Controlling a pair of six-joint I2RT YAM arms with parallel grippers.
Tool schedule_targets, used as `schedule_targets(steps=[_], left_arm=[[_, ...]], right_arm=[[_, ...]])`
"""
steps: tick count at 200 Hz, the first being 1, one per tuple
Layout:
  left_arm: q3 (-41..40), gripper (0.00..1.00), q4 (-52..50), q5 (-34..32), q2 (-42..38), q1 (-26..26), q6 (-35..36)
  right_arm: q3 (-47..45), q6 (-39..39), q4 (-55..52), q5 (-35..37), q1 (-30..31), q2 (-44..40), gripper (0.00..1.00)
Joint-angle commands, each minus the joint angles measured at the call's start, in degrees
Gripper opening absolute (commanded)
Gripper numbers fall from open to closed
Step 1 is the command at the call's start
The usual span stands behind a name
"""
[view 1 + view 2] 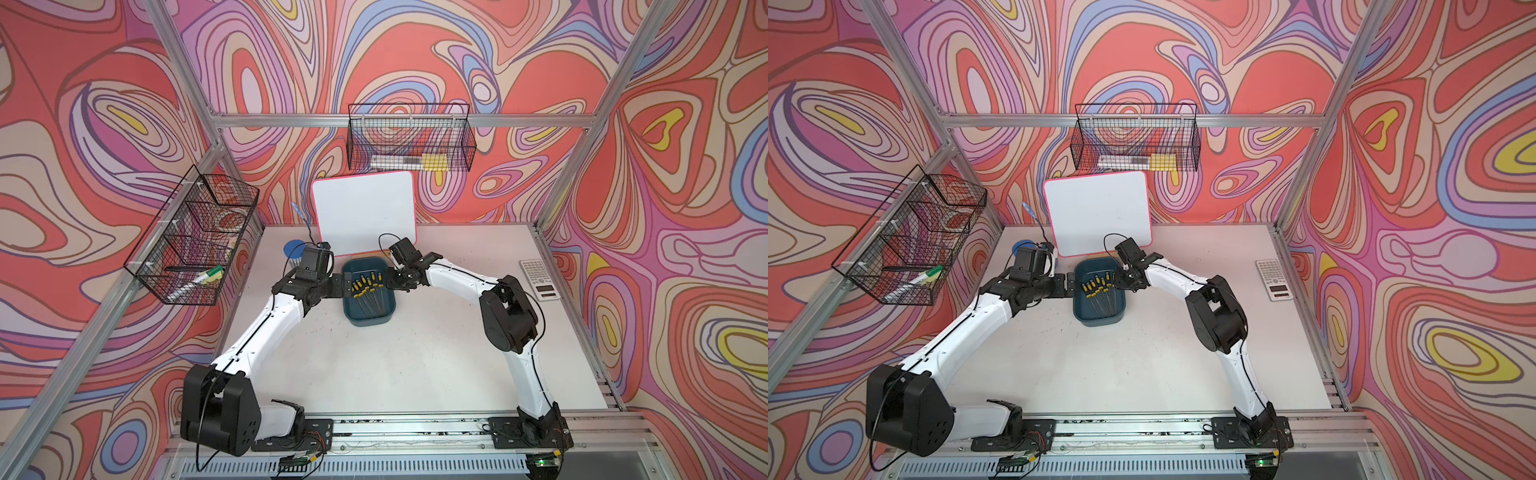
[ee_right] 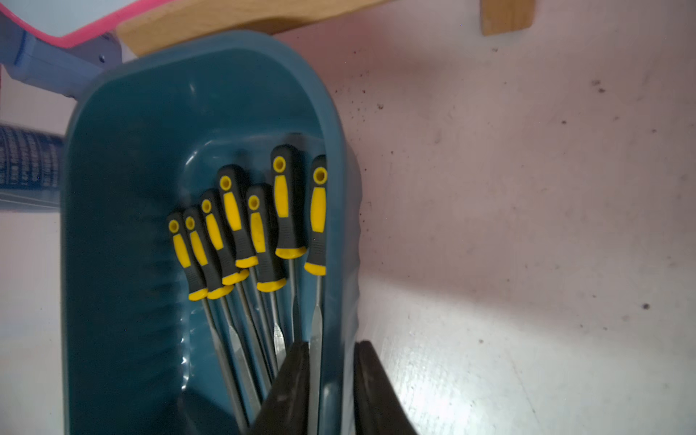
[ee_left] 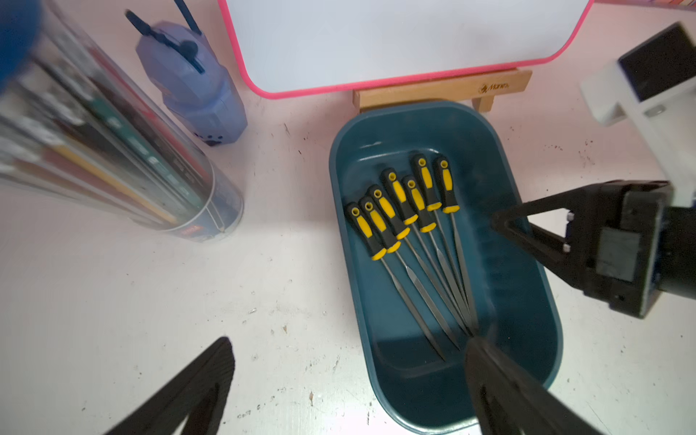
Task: Take the file tool out of the storage box
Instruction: Move the storage box to the center of the board.
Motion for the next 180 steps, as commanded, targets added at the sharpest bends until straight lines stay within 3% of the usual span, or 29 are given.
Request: schedule_targets(steps=[1,25,42,81,102,124,148,180], left_arm=[[2.59,0.99,-5.14,-0.17,3.87,0.31,-2.36],[4.33,0.97,-6.89,-0.51,6.79,0.31,-3.14],[4.97,0.88,-7.23,0.60,8.54,0.31,-3.64],[4.81,0.50,-6.98,1.34,10.50,0.31,-5.32],[4.72,0.58,-7.16,0.57,9.14,0.55,-5.88],[2.54,0.58,-3.34,2.72,3.78,3.43,-8.60],[0.34,0.57,0.29,6.11,0.16,7.33,-11.65],[1.91,0.61,-1.94,8.63,1.13,7.87,-10.62]], right_arm=[[0.12,-1.27,0.85,1.85,-0.10,-2.29,0.37],[1.15,-3.10,0.02,3.62,-0.10,-4.11,0.41],[2.44,-4.26,-0.27,4.58,-0.10,-5.38,0.41],[5.44,-9.27,1.04,1.24,-0.10,-6.88,0.40],[8.29,-12.55,0.84,-3.28,0.05,-5.20,0.39],[10.40,-13.24,2.96,-7.83,0.96,-2.23,0.29],[13.94,-17.65,2.62,-8.85,4.00,2.40,0.30],[16.65,-19.86,2.18,-10.40,5.59,8.30,0.29]])
